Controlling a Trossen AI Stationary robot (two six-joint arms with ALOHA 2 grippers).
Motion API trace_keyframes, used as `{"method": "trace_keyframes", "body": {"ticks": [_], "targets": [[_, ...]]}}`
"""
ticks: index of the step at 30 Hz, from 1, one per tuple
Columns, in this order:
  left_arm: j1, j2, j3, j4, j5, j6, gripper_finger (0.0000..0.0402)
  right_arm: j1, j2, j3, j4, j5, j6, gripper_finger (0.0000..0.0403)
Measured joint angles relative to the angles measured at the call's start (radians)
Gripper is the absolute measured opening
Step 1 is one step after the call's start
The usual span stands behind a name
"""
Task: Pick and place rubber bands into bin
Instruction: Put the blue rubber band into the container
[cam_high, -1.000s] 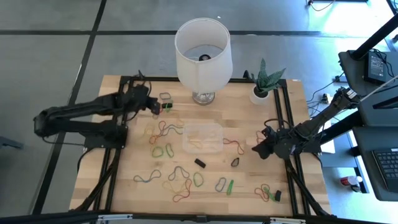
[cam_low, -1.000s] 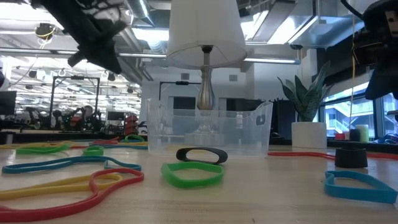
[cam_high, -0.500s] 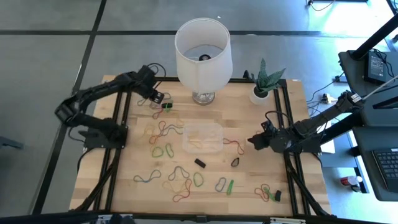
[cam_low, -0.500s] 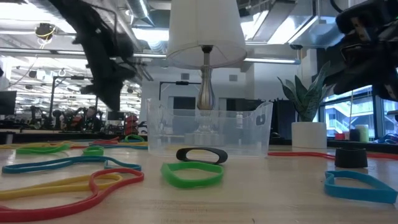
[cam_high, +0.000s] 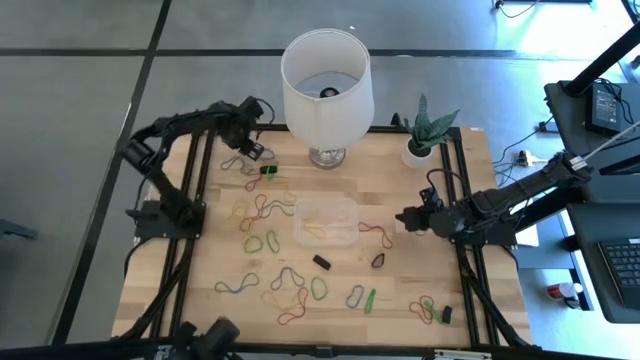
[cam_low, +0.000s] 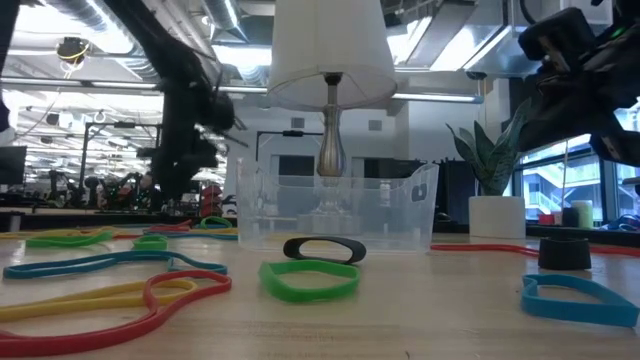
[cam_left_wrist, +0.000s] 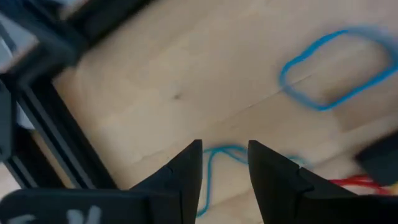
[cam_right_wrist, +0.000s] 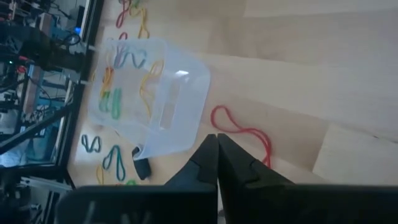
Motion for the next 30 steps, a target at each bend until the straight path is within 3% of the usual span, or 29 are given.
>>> {"method": "trace_keyframes", "body": {"ticks": [20, 24, 30], "targets": [[0.044, 0.2, 0.008, -0.055, 0.007, 0.167, 0.0055, -0.072, 0.0, 0.0, 0.023, -0.001, 0.0, 0.0], [0.038, 0.198, 0.007, -0.057, 0.006, 0.167, 0.0009, -0.072, 0.0, 0.0, 0.03, -0.001, 0.0, 0.0], [0.014, 0.108, -0.004, -0.133, -0.009, 0.115, 0.0002, -0.072, 0.0, 0.0, -0.001, -0.005, -0.001, 0.0]]}}
